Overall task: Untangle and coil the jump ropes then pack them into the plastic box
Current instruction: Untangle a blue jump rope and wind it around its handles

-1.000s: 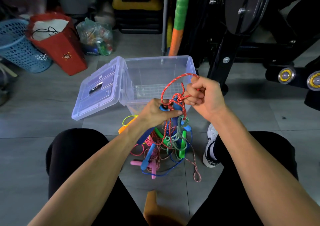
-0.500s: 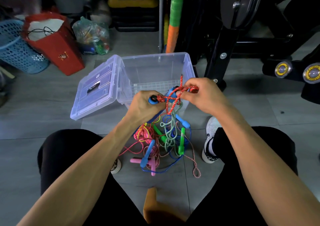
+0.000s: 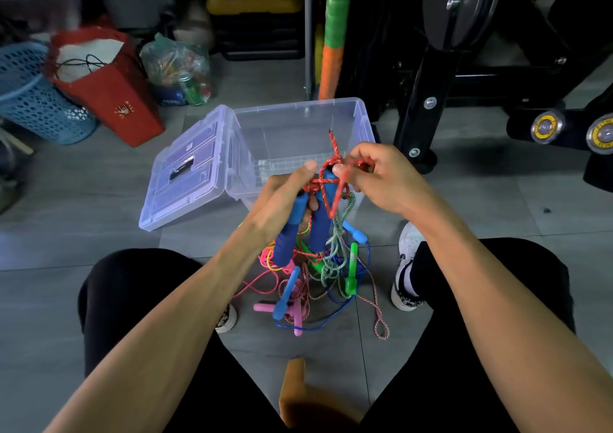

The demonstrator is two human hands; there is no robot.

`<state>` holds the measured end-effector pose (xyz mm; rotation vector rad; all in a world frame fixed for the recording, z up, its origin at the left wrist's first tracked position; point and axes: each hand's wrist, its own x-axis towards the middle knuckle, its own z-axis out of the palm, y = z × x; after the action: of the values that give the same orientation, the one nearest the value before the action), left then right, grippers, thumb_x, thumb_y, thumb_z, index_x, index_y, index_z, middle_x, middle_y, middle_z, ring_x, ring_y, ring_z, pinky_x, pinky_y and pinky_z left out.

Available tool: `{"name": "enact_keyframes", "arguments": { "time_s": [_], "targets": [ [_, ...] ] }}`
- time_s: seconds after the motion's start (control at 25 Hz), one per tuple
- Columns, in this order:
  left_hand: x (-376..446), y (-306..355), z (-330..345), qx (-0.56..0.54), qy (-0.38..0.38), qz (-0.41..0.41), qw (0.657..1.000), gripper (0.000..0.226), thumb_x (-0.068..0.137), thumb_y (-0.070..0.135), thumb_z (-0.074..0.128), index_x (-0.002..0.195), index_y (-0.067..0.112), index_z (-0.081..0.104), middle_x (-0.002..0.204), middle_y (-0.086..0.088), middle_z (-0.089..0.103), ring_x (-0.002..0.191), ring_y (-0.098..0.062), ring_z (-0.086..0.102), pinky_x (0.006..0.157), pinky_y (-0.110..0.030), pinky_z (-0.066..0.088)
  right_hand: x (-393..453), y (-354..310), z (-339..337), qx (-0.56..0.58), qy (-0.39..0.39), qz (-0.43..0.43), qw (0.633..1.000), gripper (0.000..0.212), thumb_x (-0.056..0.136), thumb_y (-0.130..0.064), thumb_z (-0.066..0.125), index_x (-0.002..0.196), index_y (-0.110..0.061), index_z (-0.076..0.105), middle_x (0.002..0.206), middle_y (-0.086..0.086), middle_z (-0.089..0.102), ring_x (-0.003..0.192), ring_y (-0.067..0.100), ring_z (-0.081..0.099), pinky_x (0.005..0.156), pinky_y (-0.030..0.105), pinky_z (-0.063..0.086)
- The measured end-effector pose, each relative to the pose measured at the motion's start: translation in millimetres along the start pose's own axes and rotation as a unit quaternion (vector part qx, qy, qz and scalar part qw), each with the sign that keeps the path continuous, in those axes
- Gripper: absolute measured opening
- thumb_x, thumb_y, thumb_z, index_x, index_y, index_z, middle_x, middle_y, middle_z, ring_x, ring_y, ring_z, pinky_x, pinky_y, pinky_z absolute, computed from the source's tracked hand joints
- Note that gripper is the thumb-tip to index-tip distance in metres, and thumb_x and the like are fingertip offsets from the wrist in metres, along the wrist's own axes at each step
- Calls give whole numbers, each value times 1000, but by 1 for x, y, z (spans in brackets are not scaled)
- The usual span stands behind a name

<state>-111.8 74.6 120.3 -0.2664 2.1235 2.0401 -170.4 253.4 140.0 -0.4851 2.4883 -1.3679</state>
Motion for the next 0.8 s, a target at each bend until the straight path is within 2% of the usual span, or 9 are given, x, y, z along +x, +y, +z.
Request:
{"name": "enact_keyframes", "arguments": {
  "time_s": [0.12,0.24,0.32,0.4,0.48,0.6,0.64,0.72,0.8],
  "targets": [
    [2,2,2,75,23,-21,997,46,94,44,58,69,7,69,57,-8,57,49,-23,49,50,-27,42,0,2,8,-16,-29,-1,999,15,89,-27,68,83,-16,60,61,-8,55,50,1,46,56,25,38],
    [1,2,5,97,50,-17,994,52,97,31,55,46,22,62,44,5,51,42,-13,44,48,-22,38,-1,2,12,-21,-34,-16,999,14,91,-25,65,84,-15,58,61,-9,51,51,1,44,55,23,36],
    [4,-1,2,91,119,-29,988,58,94,21,56,37,21,53,37,7,45,37,-8,38,44,-19,33,-2,2,13,-36,-46,-25,998,15,91,-27,64,85,-15,58,61,-9,50,51,1,43,54,19,34],
    [11,-5,-8,98,185,-53,976,47,89,19,57,42,16,57,41,4,52,38,-10,40,46,-21,34,-5,-1,12,-29,-44,-35,998,15,91,-26,65,85,-15,57,62,-9,50,52,0,42,54,17,33],
    [17,-12,-17,155,212,-78,962,36,85,23,56,52,9,61,51,-6,59,45,-15,42,51,-24,37,-3,-4,6,11,36,-42,998,13,91,-22,65,85,-15,56,68,-3,56,58,2,43,57,22,36],
    [18,-21,-20,243,195,-65,948,36,84,29,57,58,6,62,65,-18,64,48,-15,41,49,-24,35,2,3,-14,14,219,-23,975,13,91,-20,63,84,-13,56,68,0,55,59,6,45,58,21,38],
    [18,-21,-20,254,186,-51,948,37,85,31,57,59,5,61,68,-20,64,48,-14,41,48,-25,34,3,8,-18,-34,240,-5,970,13,91,-20,63,84,-12,57,70,2,57,62,9,49,61,23,41],
    [19,-20,-20,269,176,-33,946,40,86,34,57,65,0,61,71,-22,62,52,-15,40,49,-26,34,5,20,-19,-159,225,45,960,14,92,-21,60,90,-7,59,84,10,66,79,26,60,70,36,48],
    [22,-22,-25,290,184,-34,938,41,86,36,58,67,-1,61,71,-23,60,54,-17,41,51,-28,36,7,25,-15,-212,234,94,944,19,95,-23,55,97,-5,58,97,15,66,90,37,60,72,41,47]
  ]
}}
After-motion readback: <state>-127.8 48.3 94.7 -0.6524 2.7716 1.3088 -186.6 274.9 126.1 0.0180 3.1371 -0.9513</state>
